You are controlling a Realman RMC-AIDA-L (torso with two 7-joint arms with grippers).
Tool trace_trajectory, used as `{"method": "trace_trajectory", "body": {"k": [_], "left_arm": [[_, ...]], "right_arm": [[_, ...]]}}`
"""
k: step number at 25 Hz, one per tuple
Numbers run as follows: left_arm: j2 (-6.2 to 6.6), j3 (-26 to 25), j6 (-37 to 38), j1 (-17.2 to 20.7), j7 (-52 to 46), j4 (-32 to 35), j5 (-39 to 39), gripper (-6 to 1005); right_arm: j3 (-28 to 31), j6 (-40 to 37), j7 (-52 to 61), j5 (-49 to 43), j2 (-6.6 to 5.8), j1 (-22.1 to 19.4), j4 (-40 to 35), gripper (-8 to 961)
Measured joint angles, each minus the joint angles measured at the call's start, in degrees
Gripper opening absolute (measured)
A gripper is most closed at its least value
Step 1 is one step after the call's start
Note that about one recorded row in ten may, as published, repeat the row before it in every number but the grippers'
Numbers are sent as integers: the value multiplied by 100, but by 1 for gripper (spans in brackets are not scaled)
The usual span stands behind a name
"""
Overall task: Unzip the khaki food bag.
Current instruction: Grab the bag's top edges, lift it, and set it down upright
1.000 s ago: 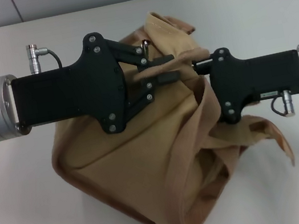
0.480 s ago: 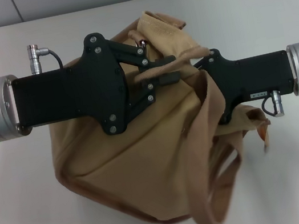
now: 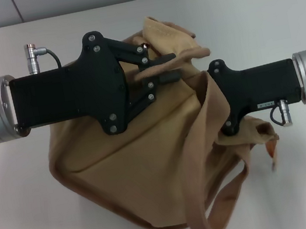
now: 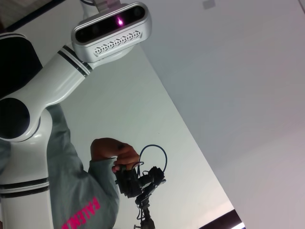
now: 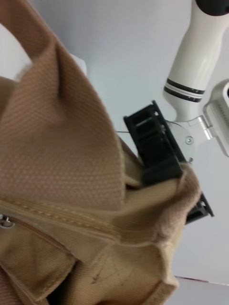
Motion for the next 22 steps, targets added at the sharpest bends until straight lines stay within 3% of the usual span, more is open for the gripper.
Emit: {"method": "trace_trajectory", "body": {"k": [8, 22], "left_arm": [[-13, -154, -5, 17, 267, -231, -219, 85], [-6, -161, -89, -10, 288, -287, -296, 86]], "right_arm": [[286, -459, -5, -305, -17, -290, -255, 19], [1793, -1938, -12, -1504, -18, -763, -576, 65]]}}
